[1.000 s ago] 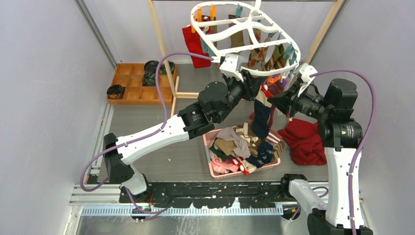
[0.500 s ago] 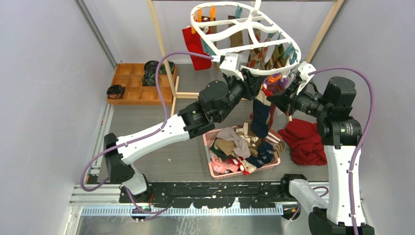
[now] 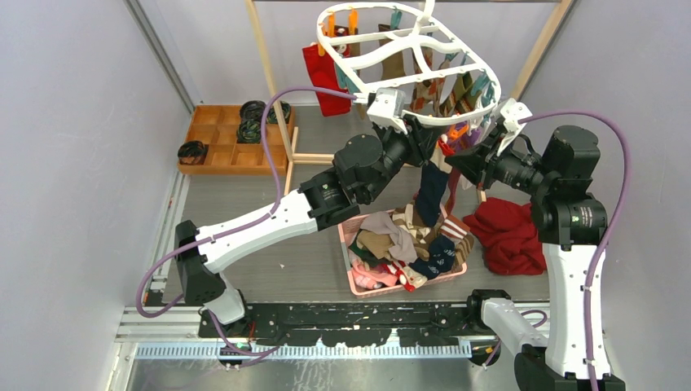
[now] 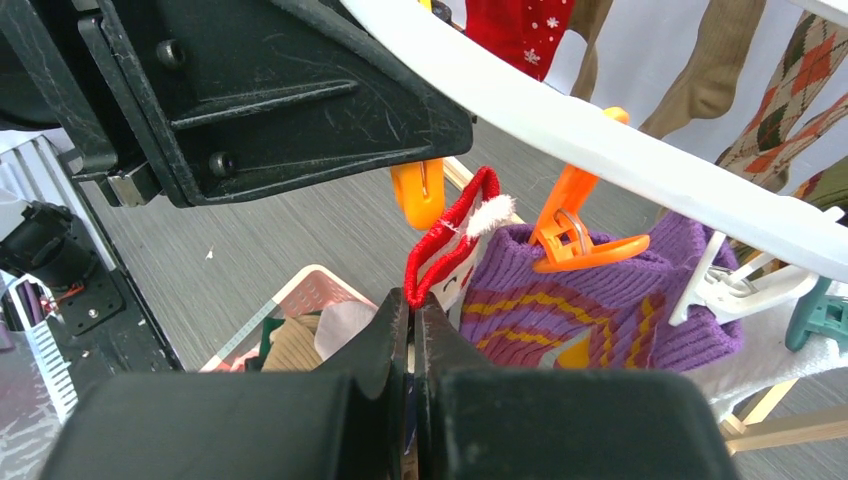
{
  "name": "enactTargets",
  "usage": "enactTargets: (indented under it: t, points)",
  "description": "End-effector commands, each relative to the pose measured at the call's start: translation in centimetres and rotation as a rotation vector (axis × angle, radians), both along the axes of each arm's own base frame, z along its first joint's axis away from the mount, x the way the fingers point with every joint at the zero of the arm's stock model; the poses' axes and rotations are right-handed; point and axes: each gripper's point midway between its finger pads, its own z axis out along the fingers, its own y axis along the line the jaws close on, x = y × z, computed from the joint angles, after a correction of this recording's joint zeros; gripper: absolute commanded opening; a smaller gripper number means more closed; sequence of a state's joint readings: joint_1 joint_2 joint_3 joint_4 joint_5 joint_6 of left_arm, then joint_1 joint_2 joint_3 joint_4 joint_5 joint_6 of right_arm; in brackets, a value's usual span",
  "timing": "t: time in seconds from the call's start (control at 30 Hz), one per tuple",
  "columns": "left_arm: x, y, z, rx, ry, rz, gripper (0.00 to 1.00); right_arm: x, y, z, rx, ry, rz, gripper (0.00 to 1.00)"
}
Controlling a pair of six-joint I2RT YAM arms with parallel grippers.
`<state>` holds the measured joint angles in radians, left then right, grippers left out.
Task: Clip the socks to the hanger
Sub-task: Clamp the sock onto the hanger.
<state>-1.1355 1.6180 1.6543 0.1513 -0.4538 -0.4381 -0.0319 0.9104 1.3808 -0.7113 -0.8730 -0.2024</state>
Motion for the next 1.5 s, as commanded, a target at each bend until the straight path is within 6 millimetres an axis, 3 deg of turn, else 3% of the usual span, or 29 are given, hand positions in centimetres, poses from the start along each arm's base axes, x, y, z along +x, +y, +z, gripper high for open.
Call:
enactTargets:
  t: [0.0, 0.23, 0.7, 1.23, 1.47]
  points:
    - [0.4, 1.1, 3.4, -0.090, -0.023, 0.043, 0.00, -0.2, 0.2, 1.7, 0.006, -0.055, 0.009, 0.01]
    - [0.2, 1.3, 3.7, -0.104, -0.020, 0.043, 0.00, -0.3, 0.3, 0.3, -0.008, -0.026, 0.016, 0.01]
    - [0.5, 0.9, 3.4, -0.112, -0.006, 0.049, 0.00, -0.4, 0.7, 0.6, -0.006, -0.028, 0.030, 0.01]
    - [0.8, 1.0, 3.3, -0.119, 0.006, 0.067, 0.00, -1.1, 1.1, -0.8, -0.040, -0.006, 0.059, 0.01]
    - [0.8, 0.7, 2.8, -0.118, 0.019, 0.065, 0.00, -0.7, 0.9, 0.0, -0.050, -0.026, 0.036, 0.01]
